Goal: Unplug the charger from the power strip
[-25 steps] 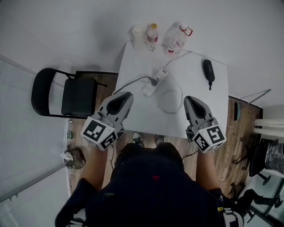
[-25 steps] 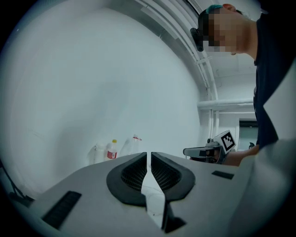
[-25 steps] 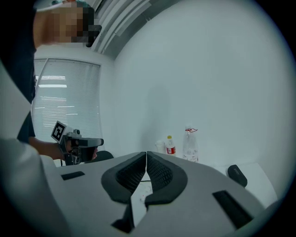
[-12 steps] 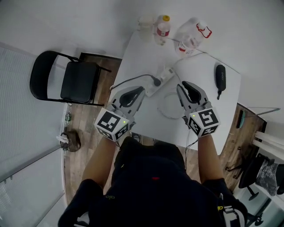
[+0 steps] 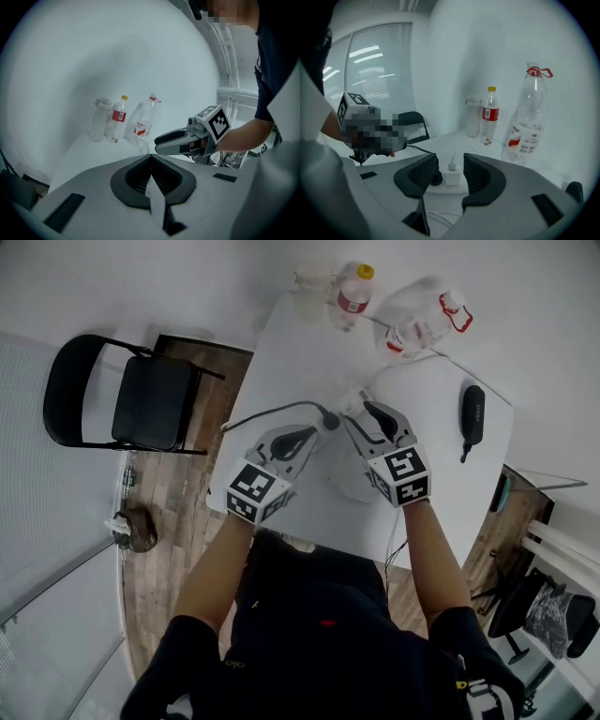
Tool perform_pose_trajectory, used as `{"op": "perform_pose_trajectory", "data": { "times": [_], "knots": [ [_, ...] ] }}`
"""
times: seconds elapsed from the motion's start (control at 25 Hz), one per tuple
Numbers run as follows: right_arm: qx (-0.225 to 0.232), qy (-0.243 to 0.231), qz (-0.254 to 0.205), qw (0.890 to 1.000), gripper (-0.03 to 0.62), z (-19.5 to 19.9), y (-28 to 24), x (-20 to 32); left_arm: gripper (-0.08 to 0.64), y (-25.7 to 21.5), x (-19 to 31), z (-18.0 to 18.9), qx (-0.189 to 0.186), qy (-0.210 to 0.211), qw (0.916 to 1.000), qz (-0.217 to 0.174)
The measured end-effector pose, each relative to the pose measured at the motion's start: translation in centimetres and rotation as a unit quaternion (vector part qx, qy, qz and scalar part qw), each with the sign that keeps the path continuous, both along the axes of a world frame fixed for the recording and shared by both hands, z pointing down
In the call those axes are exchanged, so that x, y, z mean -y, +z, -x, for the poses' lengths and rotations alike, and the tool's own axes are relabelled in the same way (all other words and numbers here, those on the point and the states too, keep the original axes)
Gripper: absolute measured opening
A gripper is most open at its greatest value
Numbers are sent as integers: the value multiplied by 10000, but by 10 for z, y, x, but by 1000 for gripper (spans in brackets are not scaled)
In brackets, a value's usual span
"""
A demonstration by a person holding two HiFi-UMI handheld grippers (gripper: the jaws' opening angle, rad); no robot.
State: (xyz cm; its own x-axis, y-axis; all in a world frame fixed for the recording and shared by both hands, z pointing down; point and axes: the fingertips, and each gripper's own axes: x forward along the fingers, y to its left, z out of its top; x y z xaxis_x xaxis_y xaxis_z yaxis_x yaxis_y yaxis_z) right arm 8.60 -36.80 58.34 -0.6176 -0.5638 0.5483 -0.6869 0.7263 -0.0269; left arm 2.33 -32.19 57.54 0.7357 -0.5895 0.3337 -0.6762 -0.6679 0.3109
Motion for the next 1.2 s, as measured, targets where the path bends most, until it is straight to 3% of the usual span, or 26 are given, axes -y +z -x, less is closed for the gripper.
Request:
{"op": "perform_pose_trajectory", "data": {
  "times": [0.48,0.96,1.2],
  "knots": [
    [-298,-47,339,9990,173,8,55,14,23,51,7,-7,290,111,9987,403],
    [-247,13,317,9992,164,4,55,15,23,65,9,-7,347,166,9970,665],
    [-16,187,135,9997,163,1,31,19,23,64,8,-7,365,212,9967,697]
  ]
}}
